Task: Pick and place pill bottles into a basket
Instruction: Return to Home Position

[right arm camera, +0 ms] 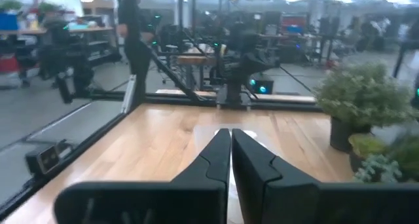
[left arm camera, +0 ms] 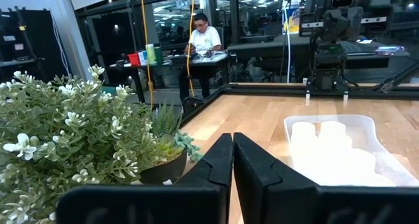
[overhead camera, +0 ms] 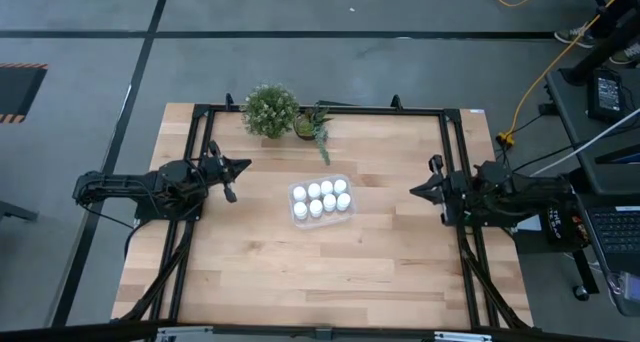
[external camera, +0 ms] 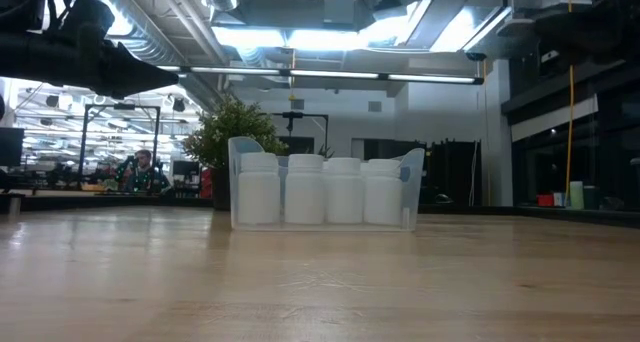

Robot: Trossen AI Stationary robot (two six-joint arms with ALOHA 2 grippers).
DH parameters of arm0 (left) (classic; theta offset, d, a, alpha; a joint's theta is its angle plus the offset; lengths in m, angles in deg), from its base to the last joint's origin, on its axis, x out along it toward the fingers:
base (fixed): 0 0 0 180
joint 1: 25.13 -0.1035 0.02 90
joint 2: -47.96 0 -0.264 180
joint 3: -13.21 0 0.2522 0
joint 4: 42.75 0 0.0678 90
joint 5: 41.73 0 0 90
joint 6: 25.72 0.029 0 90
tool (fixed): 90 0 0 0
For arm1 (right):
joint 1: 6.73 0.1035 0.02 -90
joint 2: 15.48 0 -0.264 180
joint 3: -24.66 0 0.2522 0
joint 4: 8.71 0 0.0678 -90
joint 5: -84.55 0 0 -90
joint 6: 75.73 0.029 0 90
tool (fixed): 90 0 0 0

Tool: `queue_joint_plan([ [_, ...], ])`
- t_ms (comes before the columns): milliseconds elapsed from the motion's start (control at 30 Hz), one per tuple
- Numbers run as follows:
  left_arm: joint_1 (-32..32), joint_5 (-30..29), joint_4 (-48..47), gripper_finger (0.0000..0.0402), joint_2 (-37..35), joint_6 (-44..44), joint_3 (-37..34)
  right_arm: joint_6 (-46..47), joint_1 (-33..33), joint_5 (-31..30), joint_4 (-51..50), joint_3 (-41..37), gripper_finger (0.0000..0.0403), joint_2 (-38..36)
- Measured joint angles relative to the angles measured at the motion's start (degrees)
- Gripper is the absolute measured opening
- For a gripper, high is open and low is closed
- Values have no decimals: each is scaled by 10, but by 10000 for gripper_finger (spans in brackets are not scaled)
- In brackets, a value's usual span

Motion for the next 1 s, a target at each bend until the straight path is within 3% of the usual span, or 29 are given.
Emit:
queue_joint_plan([
  [333,0,0,0,8,0,0,0,17,24,0,-16,-2,20,0],
  [500,0,0,0,7,0,0,0,19,24,0,101,-81,20,0],
  [1000,0,0,2,6,0,0,0,27,8,0,80,-86,20,0],
])
